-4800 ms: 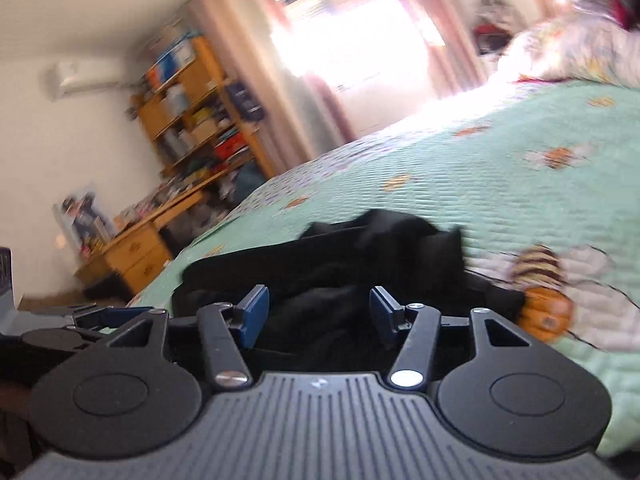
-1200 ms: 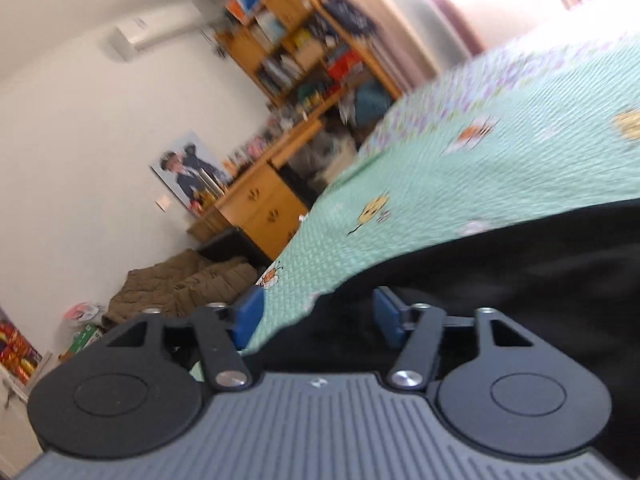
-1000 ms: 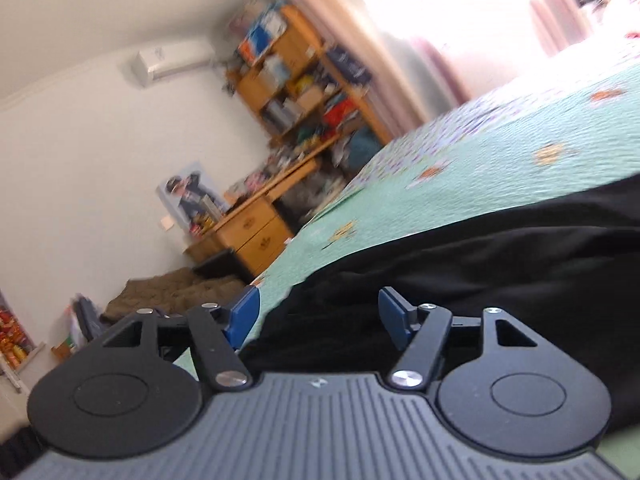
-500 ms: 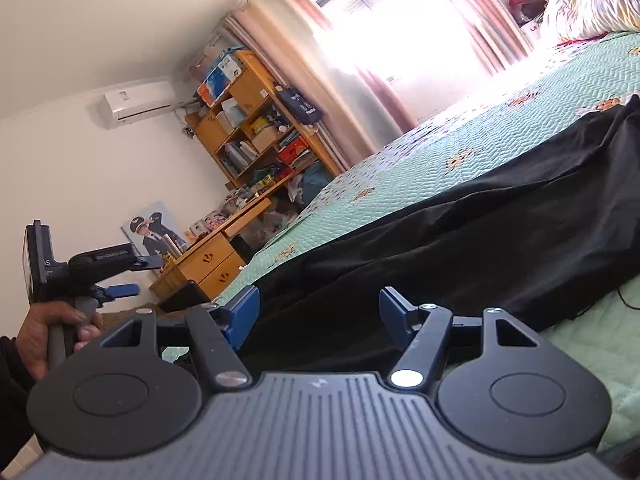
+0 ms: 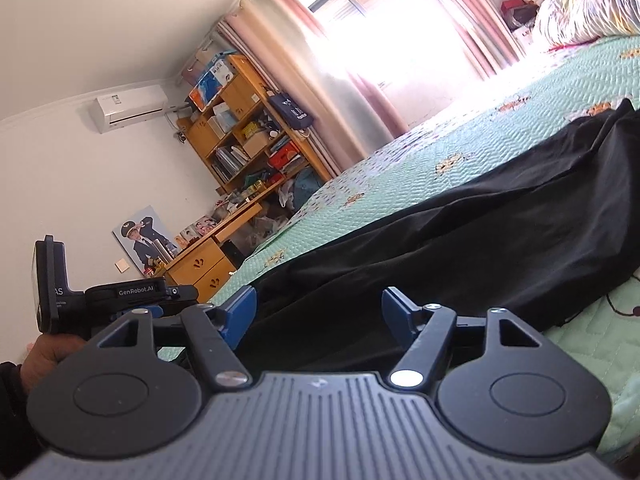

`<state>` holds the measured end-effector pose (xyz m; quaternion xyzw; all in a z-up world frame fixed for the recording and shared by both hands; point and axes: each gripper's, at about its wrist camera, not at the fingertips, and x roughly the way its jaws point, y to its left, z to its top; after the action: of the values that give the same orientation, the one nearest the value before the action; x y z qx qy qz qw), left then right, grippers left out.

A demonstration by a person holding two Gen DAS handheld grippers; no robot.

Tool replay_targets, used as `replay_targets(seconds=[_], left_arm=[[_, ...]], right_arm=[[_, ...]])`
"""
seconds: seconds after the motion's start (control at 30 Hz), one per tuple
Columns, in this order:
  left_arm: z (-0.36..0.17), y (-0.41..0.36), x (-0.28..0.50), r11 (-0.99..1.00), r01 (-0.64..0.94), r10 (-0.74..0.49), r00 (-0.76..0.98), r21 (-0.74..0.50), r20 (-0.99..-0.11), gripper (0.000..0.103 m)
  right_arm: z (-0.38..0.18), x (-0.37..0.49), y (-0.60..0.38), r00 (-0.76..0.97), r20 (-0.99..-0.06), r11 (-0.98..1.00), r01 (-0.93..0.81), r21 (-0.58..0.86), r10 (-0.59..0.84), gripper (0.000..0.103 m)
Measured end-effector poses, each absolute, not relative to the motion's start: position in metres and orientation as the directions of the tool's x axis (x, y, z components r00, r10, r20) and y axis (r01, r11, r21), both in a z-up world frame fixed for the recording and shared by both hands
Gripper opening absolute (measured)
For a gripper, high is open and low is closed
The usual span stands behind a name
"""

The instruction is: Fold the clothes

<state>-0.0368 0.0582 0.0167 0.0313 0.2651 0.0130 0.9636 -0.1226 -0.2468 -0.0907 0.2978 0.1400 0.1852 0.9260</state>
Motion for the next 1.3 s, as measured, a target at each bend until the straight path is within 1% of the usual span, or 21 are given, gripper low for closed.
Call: replay_targets(seconds=[0.07,0.13,0.2,0.23,0.27,0.37,0.53,0.73,0.9,1.0,1.2,1.3], left_arm=[[0.015,0.059,-0.037,0.997,-0.012,0.046,0.860,0.071,-0.509,0.090],[0.012,0.059,-0.038,0.997,-0.012,0.048,0.858,0.073,-0.511,0.095],[0.008,0.057,-0.039,0.997,-0.010,0.051,0.859,0.083,-0.509,0.098],[0.006,0.055,-0.039,0.996,-0.004,0.049,0.859,0.090,-0.509,0.098],[0.004,0.054,-0.039,0.995,0.004,0.046,0.858,0.095,-0.511,0.099],[-0.004,0.049,-0.040,0.994,0.030,0.031,0.854,0.109,-0.519,0.099],[-0.012,0.045,-0.042,0.991,0.049,0.024,0.857,0.128,-0.514,0.101],[-0.018,0.049,-0.042,0.991,0.040,0.030,0.858,0.126,-0.512,0.101],[-0.021,0.047,-0.040,0.991,0.028,0.045,0.855,0.133,-0.516,0.101],[-0.025,0.045,-0.039,0.990,0.031,0.047,0.853,0.141,-0.521,0.101],[-0.035,0.037,-0.034,0.985,0.052,0.045,0.848,0.167,-0.528,0.101],[-0.043,0.039,-0.032,0.981,0.042,0.069,0.842,0.191,-0.535,0.101]], right_arm=[[-0.088,-0.124,-0.244,0.896,-0.144,0.768,-0.266,0.582,0.420,0.075],[-0.084,-0.129,-0.236,0.919,-0.142,0.827,-0.253,0.502,0.368,0.078],[-0.080,-0.136,-0.225,0.952,-0.119,0.892,-0.216,0.397,0.283,0.089],[-0.079,-0.141,-0.219,0.969,-0.095,0.923,-0.185,0.337,0.229,0.098],[-0.079,-0.142,-0.217,0.978,-0.072,0.933,-0.165,0.321,0.198,0.103],[-0.085,-0.144,-0.215,0.988,-0.018,0.950,-0.140,0.280,0.151,0.103],[-0.085,-0.141,-0.210,0.991,-0.008,0.971,-0.132,0.200,0.136,0.103],[-0.083,-0.145,-0.200,0.991,0.052,0.989,-0.123,0.087,0.119,0.103],[-0.081,-0.144,-0.199,0.987,0.042,0.986,-0.156,0.057,0.153,0.103],[-0.081,-0.142,-0.199,0.986,0.014,0.985,-0.165,0.042,0.165,0.103],[-0.080,-0.141,-0.207,0.983,-0.021,0.981,-0.179,0.080,0.181,0.103],[-0.081,-0.139,-0.208,0.982,-0.045,0.981,-0.177,0.085,0.181,0.103]])
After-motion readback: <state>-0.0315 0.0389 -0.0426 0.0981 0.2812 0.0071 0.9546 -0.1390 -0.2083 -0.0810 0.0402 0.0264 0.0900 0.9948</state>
